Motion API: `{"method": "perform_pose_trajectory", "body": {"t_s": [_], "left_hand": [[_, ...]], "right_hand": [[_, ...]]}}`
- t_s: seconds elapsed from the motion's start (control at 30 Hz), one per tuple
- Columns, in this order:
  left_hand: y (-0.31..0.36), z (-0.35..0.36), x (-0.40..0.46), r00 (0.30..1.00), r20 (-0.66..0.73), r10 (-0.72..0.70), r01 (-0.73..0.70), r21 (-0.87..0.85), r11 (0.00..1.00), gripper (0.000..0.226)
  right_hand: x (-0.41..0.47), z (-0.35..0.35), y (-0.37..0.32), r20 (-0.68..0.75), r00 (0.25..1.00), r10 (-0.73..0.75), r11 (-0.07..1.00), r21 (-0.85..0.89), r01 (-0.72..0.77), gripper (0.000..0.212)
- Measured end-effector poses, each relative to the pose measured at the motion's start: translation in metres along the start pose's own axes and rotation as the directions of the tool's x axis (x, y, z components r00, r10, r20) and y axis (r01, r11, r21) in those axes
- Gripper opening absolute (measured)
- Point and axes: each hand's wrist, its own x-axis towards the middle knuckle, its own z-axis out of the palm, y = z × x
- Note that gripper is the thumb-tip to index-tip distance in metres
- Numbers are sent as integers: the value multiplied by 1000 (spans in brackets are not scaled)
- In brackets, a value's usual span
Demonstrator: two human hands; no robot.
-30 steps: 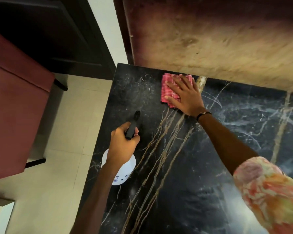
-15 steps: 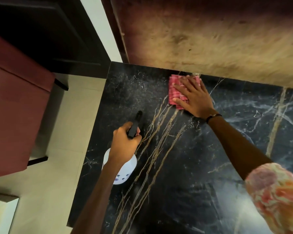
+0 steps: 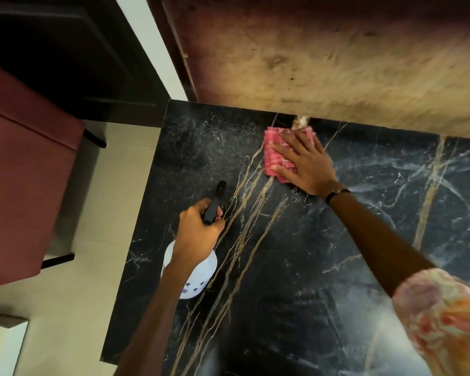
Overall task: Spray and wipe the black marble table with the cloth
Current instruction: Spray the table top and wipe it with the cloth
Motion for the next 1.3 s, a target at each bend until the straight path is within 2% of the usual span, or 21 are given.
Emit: {"method": "perform_pose_trajectory", "body": {"t_s": [0.13,0.27,0.33,0.43,0.57,0.63,0.7,0.77,0.83,0.9,1.0,1.13,1.2,1.3], "left_hand": [[-3,1,-4,1000,-3,3,-3,-11,1000,7],[-5,5,-10,1000,2,2,-2,8,1000,7],[-6,8,-13,1000,1,-6,6,6,1000,6],[-6,12,-17,999,0,-36,36,19,999,6],[-8,13,-22,998,6,-60,60,6,998,7],[-10,14,-24,998,12,-59,59,1,998,7],[-13,14,-26,998,13,-59,59,12,998,9],[-17,15,-29,998,11,-54,54,23,998,9],[-20,17,-33,998,17,-58,57,19,998,8],[-20,19,-37,998,22,-64,64,32,997,8],[-22,23,-41,997,24,-79,78,41,996,9],[-23,24,-45,996,13,-85,84,34,996,7],[-24,23,-47,997,5,-76,76,20,997,7],[-26,23,-51,998,-4,-62,62,15,998,6]], "right_hand": [[-15,-10,47,-31,983,182,983,14,-181,76],[18,-15,24,-41,923,382,923,72,-379,75],[26,-10,1,-19,933,359,932,63,-357,73],[9,-2,-23,1,985,173,985,22,-173,71],[-56,6,-6,-16,1000,9,1000,-10,-9,68],[-79,4,11,-35,999,35,999,-16,-35,68],[-75,1,14,-41,989,140,990,-13,-141,68],[-55,1,-1,-64,958,278,960,26,-277,67],[-35,1,-26,-65,935,348,937,65,-344,68],[-24,4,-50,-42,956,291,956,59,-288,70],[-39,10,-75,-13,996,83,996,21,-83,70],[-93,19,-53,3,994,-111,994,-14,111,67],[-105,15,-31,-20,998,-67,998,2,67,66],[-79,7,-26,-36,991,128,991,33,-127,69]]}}
